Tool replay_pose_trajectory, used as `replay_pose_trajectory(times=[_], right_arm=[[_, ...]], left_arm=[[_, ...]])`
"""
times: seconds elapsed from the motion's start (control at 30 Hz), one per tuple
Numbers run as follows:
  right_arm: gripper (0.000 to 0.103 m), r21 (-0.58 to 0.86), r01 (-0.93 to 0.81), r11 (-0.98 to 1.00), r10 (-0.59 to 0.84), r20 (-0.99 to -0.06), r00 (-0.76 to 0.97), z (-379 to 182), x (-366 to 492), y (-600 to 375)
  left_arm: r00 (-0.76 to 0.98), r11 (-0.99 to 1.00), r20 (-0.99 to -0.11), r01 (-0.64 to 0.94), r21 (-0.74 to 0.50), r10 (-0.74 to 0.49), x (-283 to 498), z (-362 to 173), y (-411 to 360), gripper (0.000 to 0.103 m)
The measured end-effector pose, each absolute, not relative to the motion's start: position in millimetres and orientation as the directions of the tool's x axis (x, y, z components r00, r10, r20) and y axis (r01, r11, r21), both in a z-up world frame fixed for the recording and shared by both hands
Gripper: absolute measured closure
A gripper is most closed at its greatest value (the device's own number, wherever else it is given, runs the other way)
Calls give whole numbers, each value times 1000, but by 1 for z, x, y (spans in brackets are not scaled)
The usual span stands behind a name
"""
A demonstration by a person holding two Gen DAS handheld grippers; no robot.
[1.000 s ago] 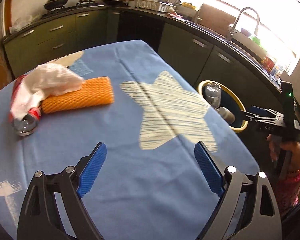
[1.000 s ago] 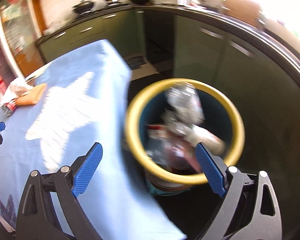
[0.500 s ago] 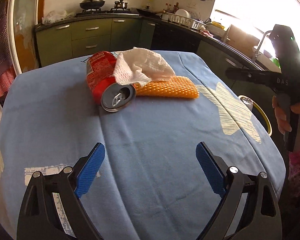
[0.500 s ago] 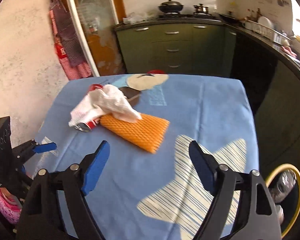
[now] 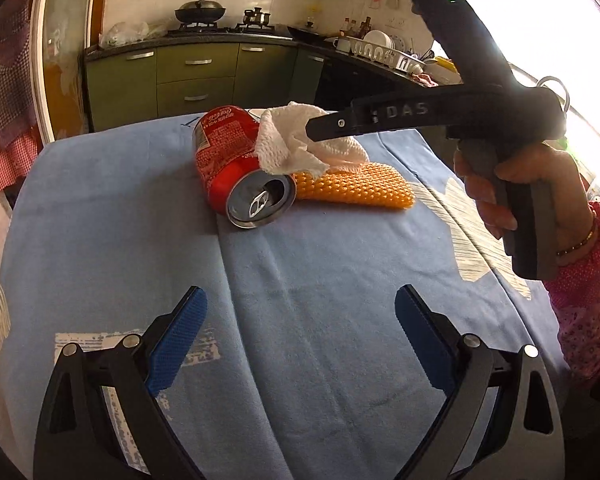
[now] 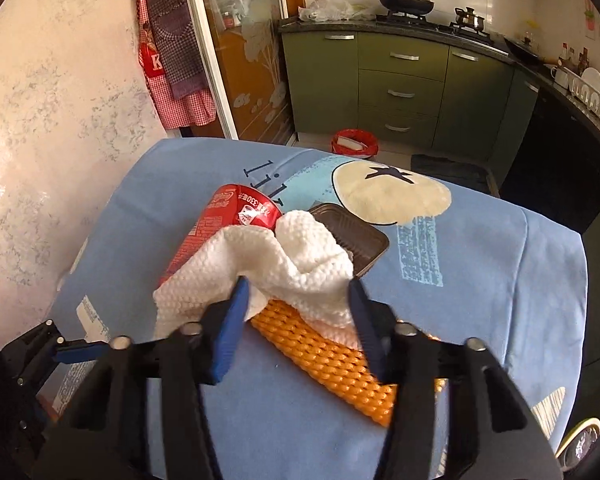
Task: Collect trash
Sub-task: 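Grasp the white paper towel with the right gripper and lift it, then carry the paper towel over the yellow bin and open the right gripper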
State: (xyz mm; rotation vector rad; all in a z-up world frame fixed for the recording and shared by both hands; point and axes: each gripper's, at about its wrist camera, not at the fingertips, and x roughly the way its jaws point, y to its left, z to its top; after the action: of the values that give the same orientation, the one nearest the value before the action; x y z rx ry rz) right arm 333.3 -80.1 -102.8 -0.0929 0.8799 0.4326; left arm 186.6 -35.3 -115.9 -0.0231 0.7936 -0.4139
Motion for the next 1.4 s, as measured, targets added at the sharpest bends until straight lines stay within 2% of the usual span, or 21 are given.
replay_pose_trajectory(times=[0.03,0.07,0.17,0.63,0.87,1.0,1.2,1.4], right_arm=[[91,90,-401,912,322,-761,563,-103,332,-80],[96,88,-398,913,321,-757,569,-101,330,-80],[99,109,-398,911,345,-730,590,-90,318,-85],[99,144,-368,919,375,-611,698,-19,237,-128],[99,141,-206,968,249,-585,772,-6,188,-204],[99,142,-29,989,109,-602,791,-14,160,-272],[98,116,253,960,-107,-685,720,-56,132,-372],[96,106,411,906,-193,-760,621,-110,125,-433]], left_arm=[[627,918,-685,357,-172,-372,186,-116,-36,9],[625,917,-684,359,-174,-375,185,-115,-36,9],[622,916,-687,362,-174,-377,184,-116,-38,9],[635,920,-686,367,-138,-355,178,-116,-43,9],[647,926,-687,364,-105,-332,176,-118,-46,9],[649,927,-690,363,-90,-321,176,-119,-48,9],[628,927,-700,350,-136,-340,182,-123,-41,9],[618,930,-711,339,-145,-336,185,-126,-39,9]])
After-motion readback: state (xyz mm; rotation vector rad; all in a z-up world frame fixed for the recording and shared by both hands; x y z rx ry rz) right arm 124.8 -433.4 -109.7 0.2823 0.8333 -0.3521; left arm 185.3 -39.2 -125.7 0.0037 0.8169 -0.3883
